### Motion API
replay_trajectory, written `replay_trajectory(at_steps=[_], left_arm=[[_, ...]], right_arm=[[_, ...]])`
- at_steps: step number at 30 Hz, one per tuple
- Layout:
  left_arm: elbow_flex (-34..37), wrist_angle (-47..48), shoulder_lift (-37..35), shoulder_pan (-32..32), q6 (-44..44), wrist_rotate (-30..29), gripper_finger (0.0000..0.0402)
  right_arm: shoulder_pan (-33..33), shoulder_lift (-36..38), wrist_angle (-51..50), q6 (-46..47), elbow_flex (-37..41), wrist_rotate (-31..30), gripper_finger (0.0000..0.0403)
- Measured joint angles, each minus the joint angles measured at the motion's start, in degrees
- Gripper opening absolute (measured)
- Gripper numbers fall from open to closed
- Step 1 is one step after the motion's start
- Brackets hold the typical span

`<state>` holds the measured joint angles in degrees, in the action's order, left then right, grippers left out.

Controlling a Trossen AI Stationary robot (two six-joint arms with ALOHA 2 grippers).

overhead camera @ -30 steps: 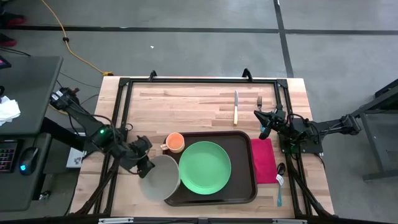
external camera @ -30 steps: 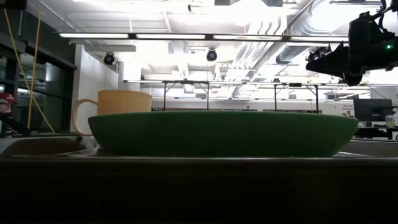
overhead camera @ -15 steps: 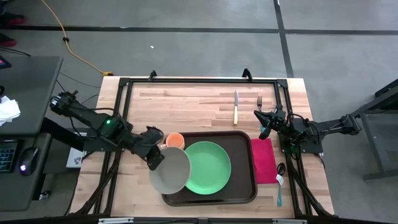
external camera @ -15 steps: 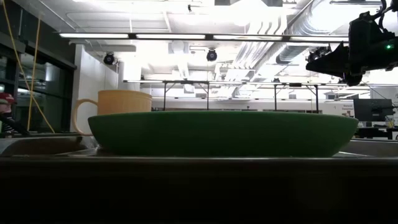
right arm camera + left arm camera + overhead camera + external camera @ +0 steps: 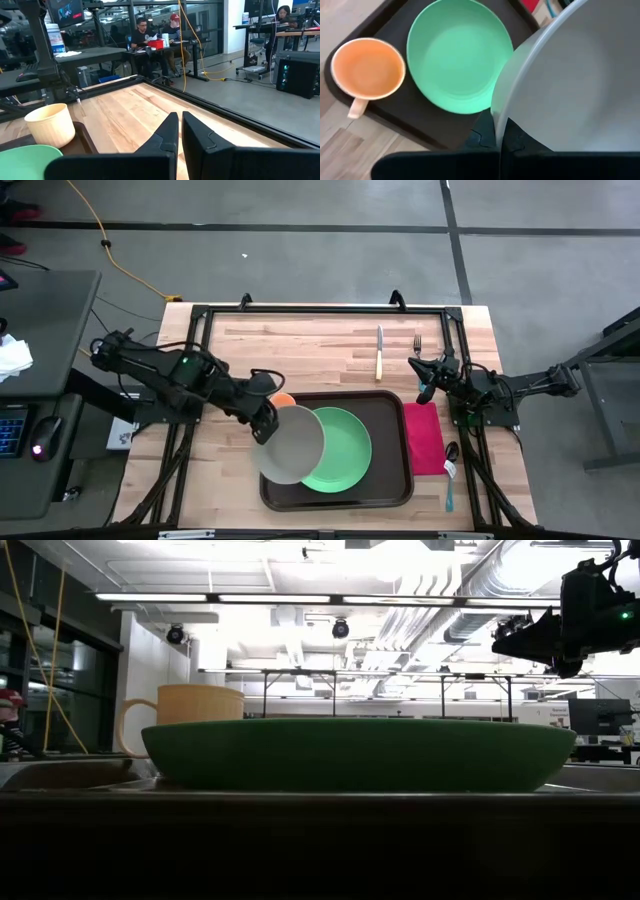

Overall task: Set up tray
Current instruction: Put the white bowl on the green plate on the brown serving tray

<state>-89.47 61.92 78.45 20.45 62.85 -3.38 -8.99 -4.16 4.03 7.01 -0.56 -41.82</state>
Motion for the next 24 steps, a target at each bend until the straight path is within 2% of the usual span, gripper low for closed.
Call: replay_trajectory(at_steps=[24], left_arm=[[-1.8, 0.1, 2.1, 0.0, 0.0, 0.2, 0.0016]], right_arm=[[0.0, 0.0, 0.0, 0.0, 0.0, 0.0, 0.0000]])
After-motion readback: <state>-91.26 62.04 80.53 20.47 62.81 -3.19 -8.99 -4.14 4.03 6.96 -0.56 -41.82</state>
